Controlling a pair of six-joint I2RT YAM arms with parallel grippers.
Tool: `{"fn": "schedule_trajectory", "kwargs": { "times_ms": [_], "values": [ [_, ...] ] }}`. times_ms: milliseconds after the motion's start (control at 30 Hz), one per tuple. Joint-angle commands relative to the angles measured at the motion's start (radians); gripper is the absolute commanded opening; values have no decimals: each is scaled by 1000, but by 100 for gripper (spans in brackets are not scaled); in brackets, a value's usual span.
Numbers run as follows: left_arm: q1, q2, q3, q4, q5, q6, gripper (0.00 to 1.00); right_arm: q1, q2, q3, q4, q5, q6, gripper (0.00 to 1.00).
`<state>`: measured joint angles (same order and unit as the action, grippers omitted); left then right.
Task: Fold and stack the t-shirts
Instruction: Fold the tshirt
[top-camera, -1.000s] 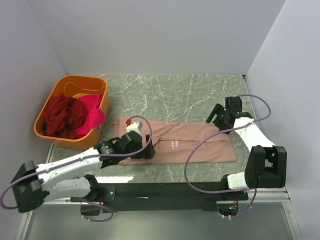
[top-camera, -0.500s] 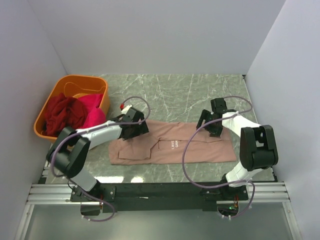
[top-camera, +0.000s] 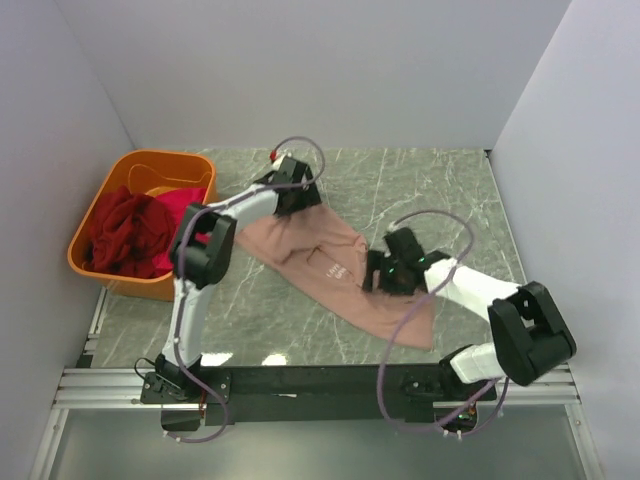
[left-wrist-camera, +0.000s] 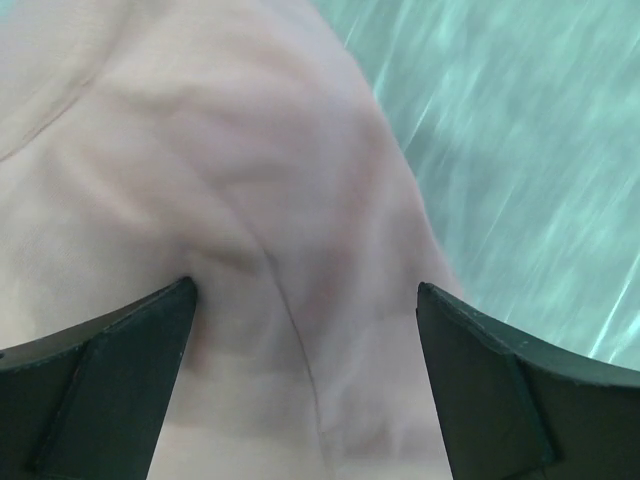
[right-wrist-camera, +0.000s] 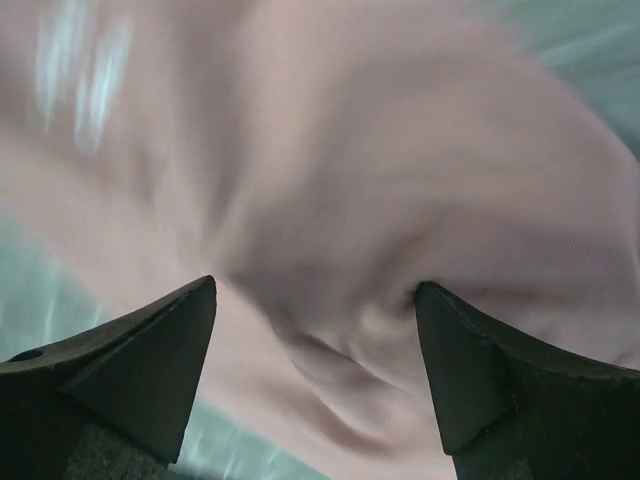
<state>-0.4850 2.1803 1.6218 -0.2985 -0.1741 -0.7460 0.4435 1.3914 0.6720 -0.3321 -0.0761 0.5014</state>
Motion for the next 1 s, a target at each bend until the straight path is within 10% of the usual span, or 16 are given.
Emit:
{"fn": "schedule_trajectory", "kwargs": {
  "times_ms": [0,100,233,700,967],
  "values": [
    [23,232,342,-74,81,92,99,202,-8,-89,-70,-178,60,87],
    [20,387,607,-136,179,97,100,414,9,-51,13,-328,48,87],
    [17,420,604,33,266,76,99,573,75,72,-43,-305,-33,87],
    [10,458,770,236,424,45,99,564,-106,192,-151,-108,8,88],
    [-63,43,497,109,392,171,100,302,-278,59,-107,-74,100,88]
  ]
}}
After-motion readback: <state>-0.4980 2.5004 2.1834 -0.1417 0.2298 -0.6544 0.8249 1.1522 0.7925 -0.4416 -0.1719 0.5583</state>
